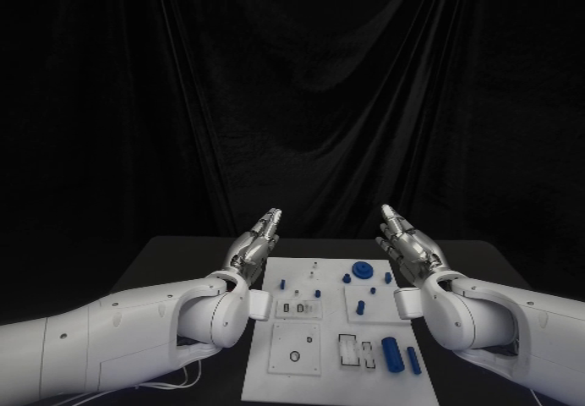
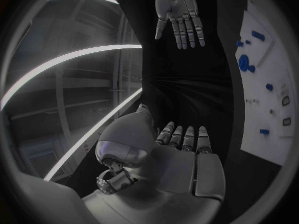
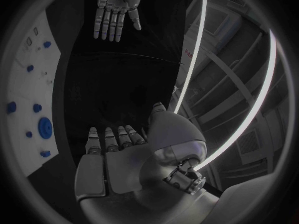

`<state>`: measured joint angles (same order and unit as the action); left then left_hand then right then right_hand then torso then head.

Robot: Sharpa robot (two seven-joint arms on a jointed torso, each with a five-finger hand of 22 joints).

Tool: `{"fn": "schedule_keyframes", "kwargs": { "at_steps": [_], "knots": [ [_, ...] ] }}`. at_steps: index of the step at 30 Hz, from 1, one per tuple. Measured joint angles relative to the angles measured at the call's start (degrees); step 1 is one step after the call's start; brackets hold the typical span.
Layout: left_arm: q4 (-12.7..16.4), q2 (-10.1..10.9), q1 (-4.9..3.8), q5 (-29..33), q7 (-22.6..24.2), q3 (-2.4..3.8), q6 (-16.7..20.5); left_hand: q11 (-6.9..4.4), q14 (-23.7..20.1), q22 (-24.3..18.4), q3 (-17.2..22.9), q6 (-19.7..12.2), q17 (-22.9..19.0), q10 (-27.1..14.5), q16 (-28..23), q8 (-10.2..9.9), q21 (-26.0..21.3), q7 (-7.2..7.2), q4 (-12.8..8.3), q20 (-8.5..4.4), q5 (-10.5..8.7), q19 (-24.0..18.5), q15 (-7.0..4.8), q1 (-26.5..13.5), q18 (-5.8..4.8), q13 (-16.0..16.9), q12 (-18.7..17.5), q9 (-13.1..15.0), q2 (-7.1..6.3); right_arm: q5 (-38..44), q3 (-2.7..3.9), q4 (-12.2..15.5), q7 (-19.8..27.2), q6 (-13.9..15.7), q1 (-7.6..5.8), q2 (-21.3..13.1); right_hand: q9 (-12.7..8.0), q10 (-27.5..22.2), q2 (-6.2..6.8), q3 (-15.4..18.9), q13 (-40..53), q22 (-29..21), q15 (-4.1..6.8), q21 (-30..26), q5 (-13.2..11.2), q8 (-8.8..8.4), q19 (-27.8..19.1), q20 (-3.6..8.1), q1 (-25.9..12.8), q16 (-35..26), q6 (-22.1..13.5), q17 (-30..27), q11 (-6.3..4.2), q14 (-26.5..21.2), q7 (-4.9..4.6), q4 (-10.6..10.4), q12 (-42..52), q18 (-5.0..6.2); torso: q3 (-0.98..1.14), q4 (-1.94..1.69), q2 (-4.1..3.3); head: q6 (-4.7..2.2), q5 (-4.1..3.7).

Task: Assemble the parts on the task board

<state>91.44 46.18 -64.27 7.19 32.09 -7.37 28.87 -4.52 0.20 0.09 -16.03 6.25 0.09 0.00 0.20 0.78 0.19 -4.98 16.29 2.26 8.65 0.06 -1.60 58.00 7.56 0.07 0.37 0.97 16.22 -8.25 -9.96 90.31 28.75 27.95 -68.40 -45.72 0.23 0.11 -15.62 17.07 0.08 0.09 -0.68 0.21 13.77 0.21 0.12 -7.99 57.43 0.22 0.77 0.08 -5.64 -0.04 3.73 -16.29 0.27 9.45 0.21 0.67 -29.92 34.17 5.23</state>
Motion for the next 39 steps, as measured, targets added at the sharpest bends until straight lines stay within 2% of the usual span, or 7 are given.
{"fn": "schedule_keyframes", "kwargs": {
  "at_steps": [4,12,17,21,24,29,39],
  "knots": [
    [0.43,0.36,-1.07,2.49,1.56,-1.72,-5.84,1.61,-0.21,0.00,-0.30,0.33,0.00,-0.05,0.00,0.00,0.00,0.07,0.32,1.94,0.00,-0.06,1.90,2.02,0.00,0.00,0.00,0.00,0.39,-2.85,-1.86,0.12,-0.56,-5.43,-1.75,-0.25,0.13,-0.02,-0.17,0.46,0.00,0.00,-0.47,0.00,0.67,0.00,-0.10,-0.52,2.73,0.00,0.51,0.00,0.05,0.04,-0.51,-0.46,0.00,-0.01,0.00,0.01,0.02,0.00,0.00],
    [1.13,0.94,-2.80,7.68,4.82,-4.32,-18.00,6.51,-0.16,0.50,0.82,3.11,-0.01,1.57,0.00,0.43,0.64,2.85,0.46,11.09,1.69,0.85,8.61,4.58,2.20,0.29,0.00,0.34,0.39,-7.96,-4.17,0.27,-1.72,-15.18,-3.97,-0.55,0.72,-0.09,-0.03,0.46,0.00,0.00,-3.13,0.00,1.30,0.97,-0.18,-2.29,4.23,0.00,3.07,0.00,3.24,0.03,-3.50,-0.46,0.00,-0.01,0.01,0.02,0.04,0.00,0.01],
    [0.73,1.01,-3.05,8.63,5.65,-4.72,-22.64,8.27,1.31,1.43,1.16,4.87,0.28,3.50,0.74,0.77,2.33,3.87,0.47,12.77,3.35,2.79,10.07,6.22,2.21,0.72,0.32,0.60,0.33,-9.27,-4.25,0.38,-2.23,-18.12,-4.08,-0.94,1.03,-0.11,0.13,0.45,0.00,0.00,-4.98,0.00,2.36,2.00,-0.22,-3.74,5.79,0.00,4.81,0.00,5.33,0.01,-5.24,-0.45,0.00,-0.02,0.00,0.01,-0.01,0.23,-0.01],
    [-2.98,2.30,-3.07,3.92,6.10,-4.70,-27.47,11.01,6.60,3.11,1.30,12.14,1.55,13.54,4.41,2.60,5.90,6.70,0.46,13.50,5.92,7.59,10.98,9.09,2.20,2.39,4.50,1.49,0.18,-9.50,-4.24,-0.31,-3.36,-22.48,-4.16,-3.93,1.74,1.10,0.62,-1.25,0.94,0.00,-6.10,0.00,9.52,4.12,-0.10,-4.20,11.46,0.00,7.93,0.00,10.98,0.05,-7.22,1.23,3.22,-0.02,-0.27,-0.10,-0.71,2.71,0.37],
    [-2.54,2.93,-3.07,1.07,6.30,-4.73,-29.32,12.20,8.48,3.67,2.05,15.04,1.74,16.07,5.89,3.05,7.38,7.77,0.24,13.86,10.86,9.30,11.47,12.80,2.19,2.61,7.62,1.63,-0.03,-9.19,-4.27,-0.08,-4.09,-24.82,-4.20,-4.61,3.24,4.12,1.32,-2.95,2.37,0.26,-7.73,0.14,14.69,8.84,0.69,-4.99,15.98,1.90,14.90,0.94,13.30,1.56,-10.33,3.04,9.12,-0.02,-0.47,-0.16,-1.13,3.70,0.73],
    [-1.26,3.53,-3.06,-2.60,6.44,-4.75,-30.86,13.85,10.72,4.42,2.40,18.39,2.05,17.72,7.65,3.75,9.34,9.31,0.15,14.33,15.15,11.30,12.26,16.90,2.19,2.88,11.07,1.93,-0.90,-5.93,-4.30,0.64,-5.02,-27.70,-4.71,-6.47,3.48,5.75,3.27,-4.08,2.90,1.32,-9.98,1.97,17.21,12.28,3.48,-8.30,21.90,6.51,16.75,2.25,14.73,5.21,-11.22,4.55,15.61,-0.03,-0.75,-0.25,-1.64,5.33,0.84],
    [-1.19,5.98,-3.06,-7.84,6.59,-4.71,-29.93,15.05,14.67,5.76,2.39,22.25,2.58,21.17,10.87,4.39,12.56,10.94,0.15,14.42,16.00,14.64,12.96,17.89,2.19,3.26,15.16,2.22,-0.87,0.29,-4.26,0.31,-6.35,-29.60,-6.20,-9.50,3.45,16.23,4.83,-5.96,3.89,5.52,-13.29,13.05,19.09,18.99,30.60,-8.71,28.15,23.81,22.37,5.39,18.47,25.74,-11.99,9.44,35.20,-2.35,-1.13,-0.79,-3.22,6.68,-0.60]
  ]
}}
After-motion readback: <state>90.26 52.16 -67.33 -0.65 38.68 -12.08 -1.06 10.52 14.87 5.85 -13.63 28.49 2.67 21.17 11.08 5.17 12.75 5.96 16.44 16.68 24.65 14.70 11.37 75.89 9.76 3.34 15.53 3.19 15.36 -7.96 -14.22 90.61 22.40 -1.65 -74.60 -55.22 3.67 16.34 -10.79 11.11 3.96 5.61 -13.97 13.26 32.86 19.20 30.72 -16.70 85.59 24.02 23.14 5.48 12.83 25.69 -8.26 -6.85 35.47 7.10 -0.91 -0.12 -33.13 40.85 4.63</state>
